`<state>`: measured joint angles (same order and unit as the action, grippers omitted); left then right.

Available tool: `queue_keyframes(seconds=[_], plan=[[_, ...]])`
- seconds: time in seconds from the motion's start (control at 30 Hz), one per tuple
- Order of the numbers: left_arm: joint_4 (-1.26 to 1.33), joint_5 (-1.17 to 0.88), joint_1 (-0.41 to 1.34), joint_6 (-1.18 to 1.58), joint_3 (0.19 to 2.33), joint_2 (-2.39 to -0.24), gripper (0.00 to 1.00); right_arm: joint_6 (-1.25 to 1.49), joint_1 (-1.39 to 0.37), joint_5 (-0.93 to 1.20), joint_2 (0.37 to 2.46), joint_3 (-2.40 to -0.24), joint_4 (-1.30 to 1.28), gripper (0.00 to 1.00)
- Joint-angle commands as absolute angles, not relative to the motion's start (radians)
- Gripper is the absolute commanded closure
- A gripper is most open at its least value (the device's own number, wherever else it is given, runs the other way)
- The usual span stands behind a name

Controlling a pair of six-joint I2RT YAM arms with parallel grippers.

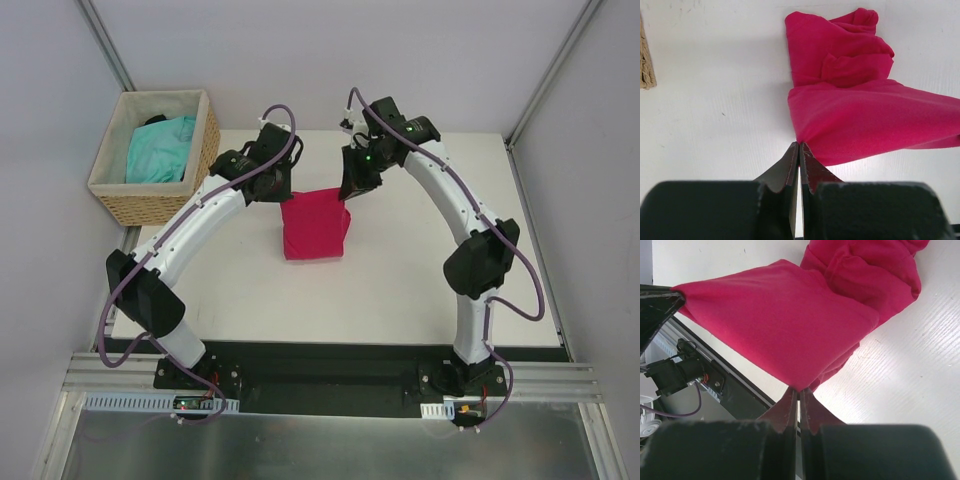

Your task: Fold and stack the t-shirts

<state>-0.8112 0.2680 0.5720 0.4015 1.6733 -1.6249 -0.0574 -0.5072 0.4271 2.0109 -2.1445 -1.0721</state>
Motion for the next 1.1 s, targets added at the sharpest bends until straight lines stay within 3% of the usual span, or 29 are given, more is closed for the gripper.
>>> queue_keyframes(seconds=[0.0, 0.2, 0.37, 0.57, 0.83, 1.07], plan=[[-0.828, 0.27, 0.566, 0.374, 1.695, -1.592, 1.0, -0.026, -0.499, 0.432, 1.901, -2.197, -1.12, 0.99], [-0.827, 0.265, 0.566, 0.377, 1.589, -1.456, 1.0, 0.021, -0.515, 0.437, 1.76, -2.094, -1.19, 0.99], [-0.828, 0.213, 0.568, 0.419, 1.372, -1.267, 1.0, 0.047, -0.554, 0.379, 1.556, -1.757, -1.088, 0.99], [-0.861, 0.181, 0.571, 0.497, 1.229, -1.103, 1.0, 0.048, -0.598, 0.367, 1.451, -1.566, -1.095, 0.99], [-0.873, 0.195, 0.574, 0.525, 1.212, -1.075, 1.0, -0.044, -0.604, 0.364, 1.512, -1.643, -1.198, 0.99], [-0.861, 0.236, 0.574, 0.473, 1.302, -1.213, 1.0, -0.09, -0.603, 0.393, 1.608, -1.768, -1.227, 1.0]])
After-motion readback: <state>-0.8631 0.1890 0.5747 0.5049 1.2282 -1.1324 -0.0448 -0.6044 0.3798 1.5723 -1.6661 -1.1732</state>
